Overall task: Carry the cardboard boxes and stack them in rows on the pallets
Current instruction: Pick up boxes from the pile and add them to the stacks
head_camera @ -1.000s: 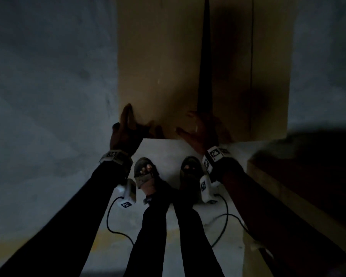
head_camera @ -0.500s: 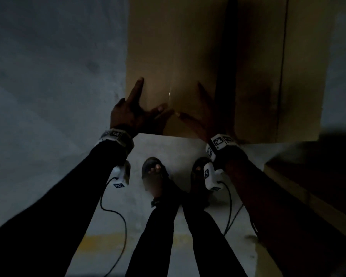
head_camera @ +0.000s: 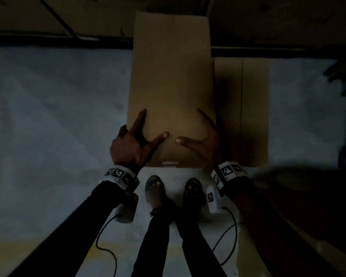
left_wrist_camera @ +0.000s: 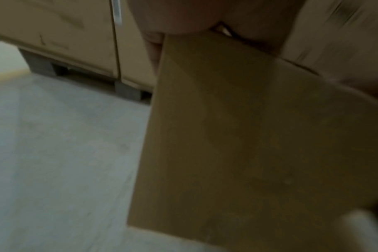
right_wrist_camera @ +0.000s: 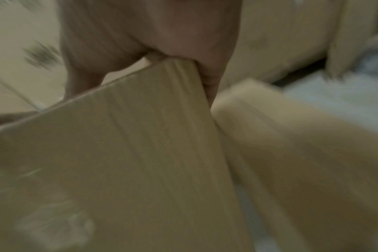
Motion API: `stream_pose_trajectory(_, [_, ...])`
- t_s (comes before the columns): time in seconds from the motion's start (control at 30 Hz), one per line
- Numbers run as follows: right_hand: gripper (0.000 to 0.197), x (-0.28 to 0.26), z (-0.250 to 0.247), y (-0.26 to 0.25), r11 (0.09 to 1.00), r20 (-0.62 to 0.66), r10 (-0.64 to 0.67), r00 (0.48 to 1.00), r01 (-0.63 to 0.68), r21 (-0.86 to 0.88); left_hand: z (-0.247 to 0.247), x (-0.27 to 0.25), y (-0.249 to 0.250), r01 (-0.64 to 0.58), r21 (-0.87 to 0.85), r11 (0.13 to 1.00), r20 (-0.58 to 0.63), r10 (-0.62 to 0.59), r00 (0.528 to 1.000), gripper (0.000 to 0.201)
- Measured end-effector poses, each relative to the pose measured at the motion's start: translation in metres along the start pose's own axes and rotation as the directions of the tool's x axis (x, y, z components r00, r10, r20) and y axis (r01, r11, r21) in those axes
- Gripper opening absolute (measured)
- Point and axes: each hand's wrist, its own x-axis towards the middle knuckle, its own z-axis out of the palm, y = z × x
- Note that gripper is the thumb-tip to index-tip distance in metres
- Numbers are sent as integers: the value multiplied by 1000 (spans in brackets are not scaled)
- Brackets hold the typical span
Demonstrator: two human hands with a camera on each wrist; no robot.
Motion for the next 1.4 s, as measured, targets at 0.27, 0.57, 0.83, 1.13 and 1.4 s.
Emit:
stream_pose_trajectory(0.27, [108, -113, -126, -170, 957, 134, -134, 982, 164, -240, -168, -131, 35, 53, -154, 987, -148, -76, 986, 103])
stream_pose_trajectory(0.57, [121, -249, -203, -311, 816, 104, -437, 894, 442, -372, -336, -276, 41, 65, -257, 964, -380, -162, 911, 103])
stream_pose_trajectory(0.83, [126, -320, -184, -392, 639, 215, -671, 710, 700, -319, -408, -365, -1, 159, -345, 925, -556, -338, 759, 100])
stream_pose_trajectory(1.13, [125, -372, -72, -482, 361, 443, -766, 465, 882, -303, -432, -415, -113, 304, -518, 799, -579, -590, 563, 98])
stream_pose_trajectory(1.4, [124, -428, 96, -575, 153, 641, -737, 212, 977, -148, -459, -447, -253, 399, -694, 600, -501, -800, 331, 101])
